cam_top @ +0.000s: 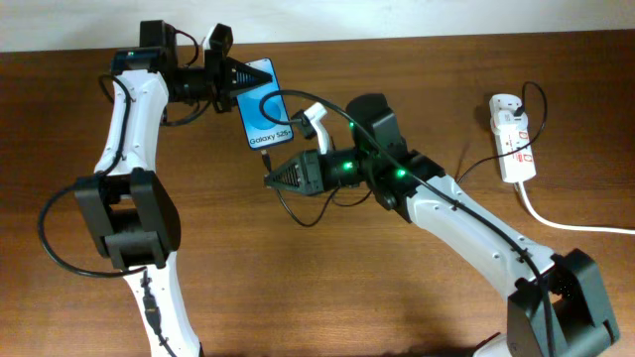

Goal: Plug charger to phone and switch on socket
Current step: 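Push the cable plug up into the phone's bottom port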

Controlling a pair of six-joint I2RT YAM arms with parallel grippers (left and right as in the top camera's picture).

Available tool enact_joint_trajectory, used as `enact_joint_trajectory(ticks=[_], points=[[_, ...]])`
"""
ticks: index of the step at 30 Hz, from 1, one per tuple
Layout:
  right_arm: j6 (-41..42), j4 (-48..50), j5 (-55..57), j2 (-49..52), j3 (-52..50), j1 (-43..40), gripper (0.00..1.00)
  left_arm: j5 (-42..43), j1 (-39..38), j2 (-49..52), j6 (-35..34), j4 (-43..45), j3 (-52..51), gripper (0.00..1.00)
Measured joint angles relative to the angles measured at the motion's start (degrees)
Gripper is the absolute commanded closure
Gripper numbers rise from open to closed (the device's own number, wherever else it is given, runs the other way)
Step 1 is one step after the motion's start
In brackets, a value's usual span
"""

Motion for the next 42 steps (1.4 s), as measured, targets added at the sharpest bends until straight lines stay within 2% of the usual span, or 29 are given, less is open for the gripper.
enact_joint_trajectory(ticks=[3,6,7,10,14,21,25,31,32,34,42], points=[[1.73,3.17,-2.19,0.02,-1.95,-2.84,0.96,0.13,0.22,0.00,0.00,0.20,0.00,1.00],[11.28,28.33,-3.54,0.11,-10.34,-3.98,0.96,0.15,0.46,0.00,0.00,0.24,0.00,1.00],[19.21,45.55,-5.05,0.15,-16.72,-4.57,0.96,0.17,0.59,0.00,0.00,0.24,0.00,1.00],[29.11,53.51,-6.19,0.33,-20.31,-5.49,0.96,0.17,1.18,0.00,0.00,0.42,0.00,1.00],[31.98,48.81,-5.88,0.33,-20.50,-5.35,0.96,0.17,1.16,0.00,0.00,0.46,0.00,1.00],[29.92,47.41,-3.63,0.33,-20.50,-5.35,0.96,0.11,-2.64,0.00,-0.02,0.46,0.00,1.00],[26.34,46.27,-3.08,0.33,-20.50,-5.16,0.96,-0.17,-3.45,0.00,-0.02,0.61,0.00,1.00],[18.01,32.57,0.28,0.22,-19.06,-2.47,0.96,-2.45,-1.79,0.00,-0.57,0.61,0.00,1.00],[15.45,25.92,1.18,-0.09,-17.49,-2.47,0.96,-2.97,-1.79,0.00,-0.90,0.61,0.00,1.00],[11.76,21.46,2.27,-0.24,-16.06,-2.47,0.96,-3.34,-1.84,0.00,-1.38,0.61,0.00,1.00],[7.93,21.29,2.47,-0.55,-11.30,-2.47,0.96,-3.32,-1.84,0.00,-1.60,0.61,0.00,1.00]])
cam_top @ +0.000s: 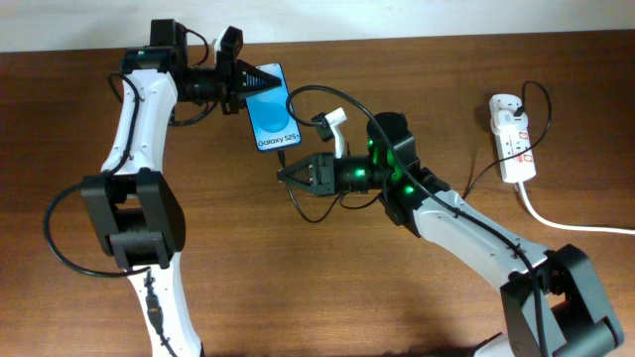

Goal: Plug charger to phone and switch on socket
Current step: 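Push the cable plug up into the phone's bottom port, then open the right gripper off the plug and lower the phone with the left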

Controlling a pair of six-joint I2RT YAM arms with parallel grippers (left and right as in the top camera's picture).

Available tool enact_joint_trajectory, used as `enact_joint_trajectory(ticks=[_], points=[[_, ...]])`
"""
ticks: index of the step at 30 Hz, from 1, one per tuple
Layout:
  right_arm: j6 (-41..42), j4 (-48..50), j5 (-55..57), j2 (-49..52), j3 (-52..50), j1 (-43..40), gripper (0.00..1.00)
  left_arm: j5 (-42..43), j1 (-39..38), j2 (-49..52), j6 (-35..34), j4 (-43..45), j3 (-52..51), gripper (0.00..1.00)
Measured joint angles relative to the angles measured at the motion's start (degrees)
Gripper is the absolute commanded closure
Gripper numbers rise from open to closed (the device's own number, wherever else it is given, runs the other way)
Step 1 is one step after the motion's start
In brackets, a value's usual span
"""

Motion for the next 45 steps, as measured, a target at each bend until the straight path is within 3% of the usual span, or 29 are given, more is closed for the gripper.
enact_joint_trajectory(ticks=[33,34,36,41,45], points=[[-0.17,-1.99,-4.13,-0.11,0.15,-1.99,0.96,-1.77,-2.27,0.00,-0.17,0.96,0.00,1.00],[-0.22,-1.99,-4.13,-0.11,0.15,-1.99,0.84,-1.77,-2.27,0.00,-0.17,0.96,0.00,1.00],[-0.02,-2.01,-4.11,-0.11,0.15,-1.99,0.76,-2.29,-2.27,0.00,-0.15,1.07,0.00,1.00],[-0.22,-2.34,-2.78,-0.11,0.28,-1.99,0.70,-4.37,-0.37,0.00,-0.15,0.92,0.00,1.00],[-0.37,-2.49,-2.19,-0.11,0.48,-3.52,0.42,-4.46,2.14,0.00,-0.07,0.92,0.00,1.00]])
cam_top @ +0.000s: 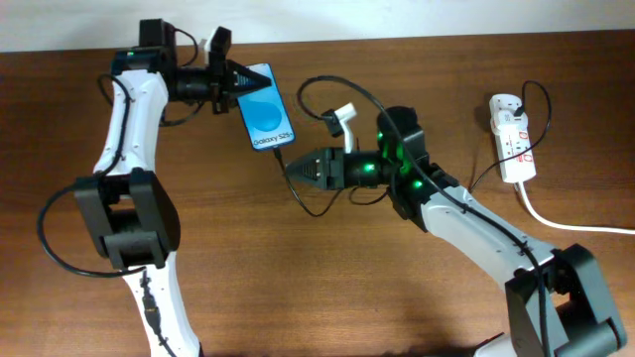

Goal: Plug charger to phone and switch on socket
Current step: 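Open the right gripper off the plug and lower the phone with the left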

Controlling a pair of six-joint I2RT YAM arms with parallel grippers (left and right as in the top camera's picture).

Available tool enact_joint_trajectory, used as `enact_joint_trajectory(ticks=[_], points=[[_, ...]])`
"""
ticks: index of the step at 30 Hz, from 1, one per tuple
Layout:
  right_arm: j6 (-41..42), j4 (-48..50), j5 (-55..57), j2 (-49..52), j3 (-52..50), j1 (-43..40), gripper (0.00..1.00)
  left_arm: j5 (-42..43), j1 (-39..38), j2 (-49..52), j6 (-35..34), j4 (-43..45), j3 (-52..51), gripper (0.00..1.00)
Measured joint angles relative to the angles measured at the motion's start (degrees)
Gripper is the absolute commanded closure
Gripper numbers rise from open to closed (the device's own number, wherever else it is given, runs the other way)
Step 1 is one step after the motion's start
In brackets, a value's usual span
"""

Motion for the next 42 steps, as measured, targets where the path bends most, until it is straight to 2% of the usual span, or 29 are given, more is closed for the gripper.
enact_joint_trajectory(ticks=[3,5,6,8,10,11,12,13,15,16,17,22,26,35,42], points=[[0.02,-0.07,0.02,0.00,-0.02,-3.93,0.33,-1.09,0.70,0.00,1.55,-0.46,0.00,1.00],[-0.83,-1.01,0.07,-0.09,0.02,-5.44,0.31,-6.32,0.04,0.00,2.43,-3.69,0.00,1.00],[-1.62,-4.66,0.52,-0.22,0.33,-5.97,0.30,-8.55,-0.39,0.00,4.17,-5.90,0.02,1.00],[-4.76,-14.78,4.00,-0.33,0.74,-6.32,0.30,-16.11,-2.25,0.00,9.81,-13.33,0.02,1.00],[-8.83,-23.10,8.59,-0.42,1.20,-6.40,0.26,-23.21,-4.44,0.00,14.03,-17.22,0.02,1.00],[-10.82,-30.53,10.99,-0.42,3.02,-6.40,0.25,-25.88,-5.20,0.00,15.45,-18.62,0.02,1.00],[-13.42,-39.28,13.92,-0.39,5.99,-6.40,0.23,-27.54,-5.66,0.00,16.33,-19.63,0.00,1.00],[-17.88,-53.18,20.37,-0.28,13.86,-6.40,0.18,-29.35,-5.81,0.00,17.07,-20.96,0.00,1.00],[-21.68,-60.85,27.61,-0.66,23.39,-6.40,0.15,-33.70,-5.79,0.00,17.73,-22.27,0.02,1.00],[-22.86,-62.01,29.97,-0.96,25.88,-6.40,0.08,-35.80,-5.81,0.00,17.94,-22.40,0.02,1.00],[-23.71,-62.40,32.02,-0.96,27.02,-6.40,0.05,-37.42,-5.79,0.00,18.03,-21.57,0.02,1.00],[-25.00,-63.19,33.79,-0.96,27.02,-6.40,0.01,-40.44,-6.73,0.09,15.04,-15.69,0.02,1.00],[-25.18,-64.92,34.95,-0.96,27.04,-6.40,0.01,-41.03,-10.03,4.59,8.83,-10.88,0.00,1.00],[-24.90,-65.85,38.29,-0.96,27.04,-6.40,0.00,-42.66,-10.10,10.16,7.52,-10.54,0.00,1.00],[-24.85,-65.85,38.66,-0.96,27.04,-6.40,0.00,-50.51,-10.32,11.15,7.34,-8.83,0.00,1.00]])
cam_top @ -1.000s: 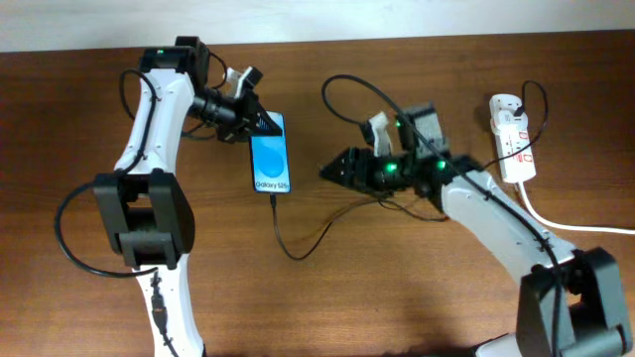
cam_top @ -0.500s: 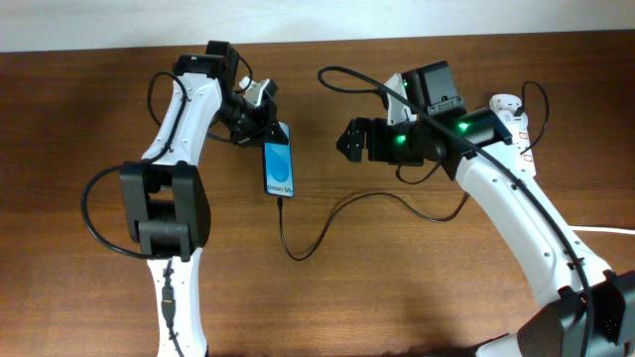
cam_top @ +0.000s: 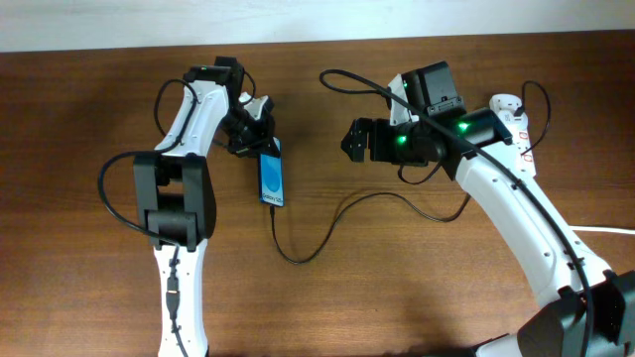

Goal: Plug charger to phone and switch on socket
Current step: 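Open the right gripper off the plug and lower the phone with the left, then lay the phone flat on the table and open the left gripper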

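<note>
The phone (cam_top: 271, 178) lies screen up on the table, its length running towards the front. The charger cable (cam_top: 298, 256) is plugged into its near end and loops right towards the white socket strip (cam_top: 516, 134). My left gripper (cam_top: 260, 139) sits at the phone's far end and seems still shut on it. My right gripper (cam_top: 349, 139) hangs in the air between the phone and the strip, pointing left, jaws apart and empty. The right arm hides part of the strip.
A thick white mains lead (cam_top: 575, 226) runs from the strip off the right edge. A black cable (cam_top: 347, 77) arches over the right arm. The pale wall edge (cam_top: 317, 15) borders the table's far side.
The phone was held up at the back left; now it lies lower, nearer the middle. My right gripper has let go of the plug and stands further right. The cable stays in the phone.
My left gripper held the phone up at the back left while my right gripper, shut on the plug, stood at the phone's lower end through all three moments. Now the plug sits in the phone, the phone is down, and the right gripper is free.
</note>
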Controlling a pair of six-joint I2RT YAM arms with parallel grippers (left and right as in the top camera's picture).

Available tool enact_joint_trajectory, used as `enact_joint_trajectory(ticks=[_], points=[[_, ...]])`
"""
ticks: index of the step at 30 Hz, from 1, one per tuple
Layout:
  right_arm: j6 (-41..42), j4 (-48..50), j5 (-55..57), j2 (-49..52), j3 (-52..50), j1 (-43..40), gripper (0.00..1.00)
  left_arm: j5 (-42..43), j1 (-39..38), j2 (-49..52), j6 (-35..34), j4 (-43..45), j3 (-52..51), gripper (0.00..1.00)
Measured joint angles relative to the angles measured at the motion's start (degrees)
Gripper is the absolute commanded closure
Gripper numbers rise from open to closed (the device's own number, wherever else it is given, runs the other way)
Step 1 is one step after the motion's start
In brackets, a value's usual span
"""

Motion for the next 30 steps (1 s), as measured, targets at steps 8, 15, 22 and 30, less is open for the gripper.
enact_joint_trajectory(ticks=[8,15,22,30], points=[[0.00,-0.02,0.00,0.00,0.00,0.00,0.01,-4.50,-2.29,-0.02,-0.74,0.66,0.00,0.77],[-0.02,-0.02,0.00,0.00,0.00,0.00,0.01,-5.33,-2.29,-0.02,-0.70,-0.24,0.00,0.60],[0.02,-0.22,0.00,0.00,0.00,0.00,0.01,-7.50,-2.29,-0.02,-0.74,-1.97,0.11,0.49],[-0.02,-0.44,0.00,0.00,0.00,0.00,0.01,-12.87,-2.51,-0.15,-1.77,-3.10,0.55,0.41]])
